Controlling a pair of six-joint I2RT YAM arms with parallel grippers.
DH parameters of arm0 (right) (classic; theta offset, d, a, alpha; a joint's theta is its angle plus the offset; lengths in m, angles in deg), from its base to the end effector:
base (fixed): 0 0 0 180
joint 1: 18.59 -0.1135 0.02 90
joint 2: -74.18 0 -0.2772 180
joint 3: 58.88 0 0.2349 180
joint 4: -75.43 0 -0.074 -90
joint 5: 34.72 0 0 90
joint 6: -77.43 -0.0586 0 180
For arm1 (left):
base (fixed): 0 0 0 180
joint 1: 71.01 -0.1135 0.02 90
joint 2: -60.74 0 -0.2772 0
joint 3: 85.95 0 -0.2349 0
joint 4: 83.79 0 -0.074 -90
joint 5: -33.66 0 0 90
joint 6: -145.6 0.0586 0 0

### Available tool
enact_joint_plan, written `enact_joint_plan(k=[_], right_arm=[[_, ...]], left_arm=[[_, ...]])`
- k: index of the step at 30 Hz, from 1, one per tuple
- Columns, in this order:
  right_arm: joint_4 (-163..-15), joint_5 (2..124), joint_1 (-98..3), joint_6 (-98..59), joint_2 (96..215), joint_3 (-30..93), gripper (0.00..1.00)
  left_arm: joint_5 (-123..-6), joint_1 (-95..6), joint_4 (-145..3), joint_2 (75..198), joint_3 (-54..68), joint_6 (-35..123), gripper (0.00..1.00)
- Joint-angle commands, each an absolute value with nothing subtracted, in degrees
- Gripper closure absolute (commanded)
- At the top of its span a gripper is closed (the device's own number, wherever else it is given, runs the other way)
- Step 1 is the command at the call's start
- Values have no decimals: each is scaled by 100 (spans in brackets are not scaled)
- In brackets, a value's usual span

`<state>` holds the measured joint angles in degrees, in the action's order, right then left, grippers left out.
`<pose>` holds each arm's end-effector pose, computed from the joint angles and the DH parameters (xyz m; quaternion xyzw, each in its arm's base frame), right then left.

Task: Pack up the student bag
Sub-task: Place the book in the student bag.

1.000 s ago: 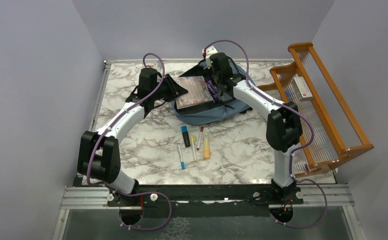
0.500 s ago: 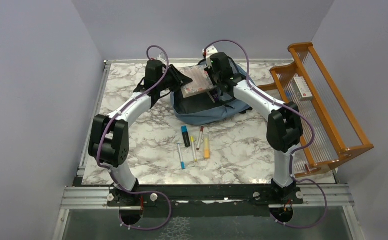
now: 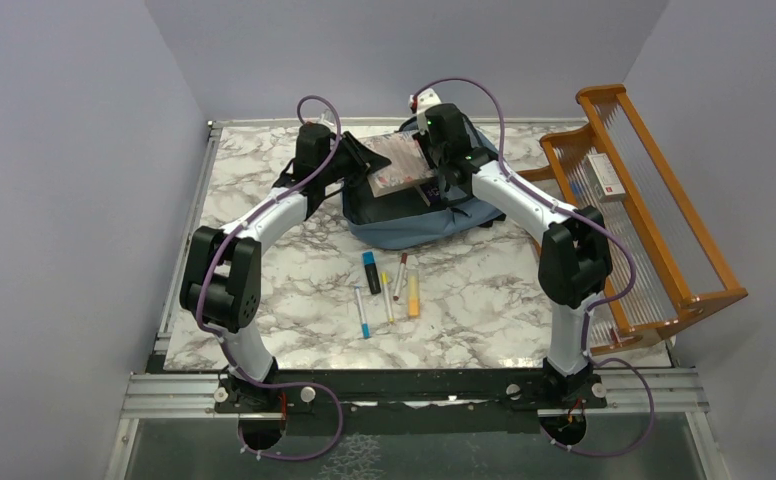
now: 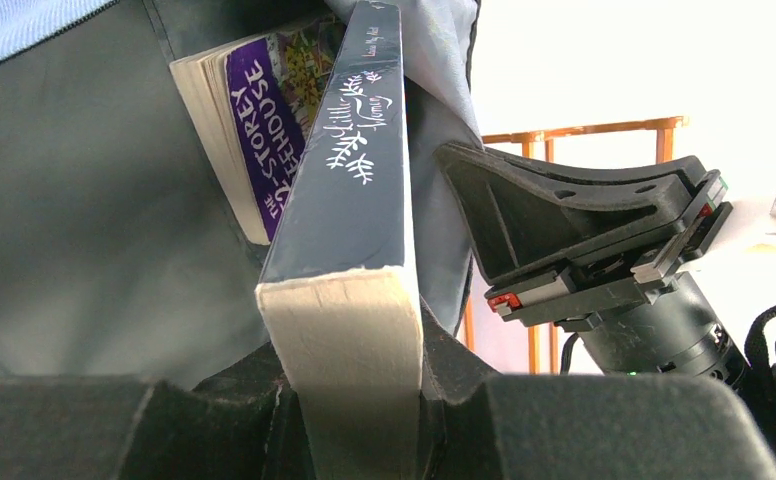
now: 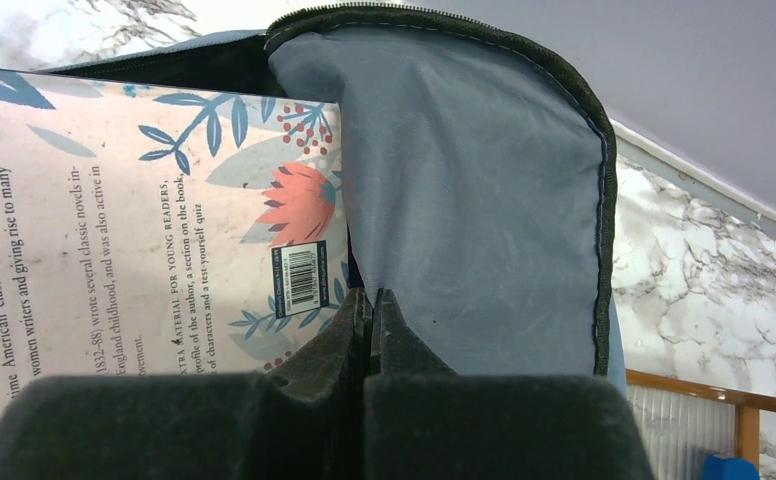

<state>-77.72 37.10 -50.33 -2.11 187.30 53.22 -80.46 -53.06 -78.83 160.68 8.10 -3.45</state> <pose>0.4164 0.2361 0.3036 -0.2284 0.8185 -0.0389 0.5258 0.3887 -0.1511 0.2884 -0.1657 0.7879 -0.4868 0.3388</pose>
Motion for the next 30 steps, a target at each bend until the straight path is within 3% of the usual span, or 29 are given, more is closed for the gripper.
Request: enact_joint_plan(k=[1, 13, 30], right_arm=[[-8410, 3834, -5055, -291, 18340, 5325, 99], [-8491, 3819, -5055, -272, 18295, 5225, 99], [-8551, 4236, -5050, -451, 18149, 5025, 99]], left_arm=[[-8235, -5205, -8446, 15882, 942, -560, 100], [-8268, -5181, -8565, 15630, 1350, -737, 100], [-8416, -5006, -9189, 16754, 293, -1101, 100]])
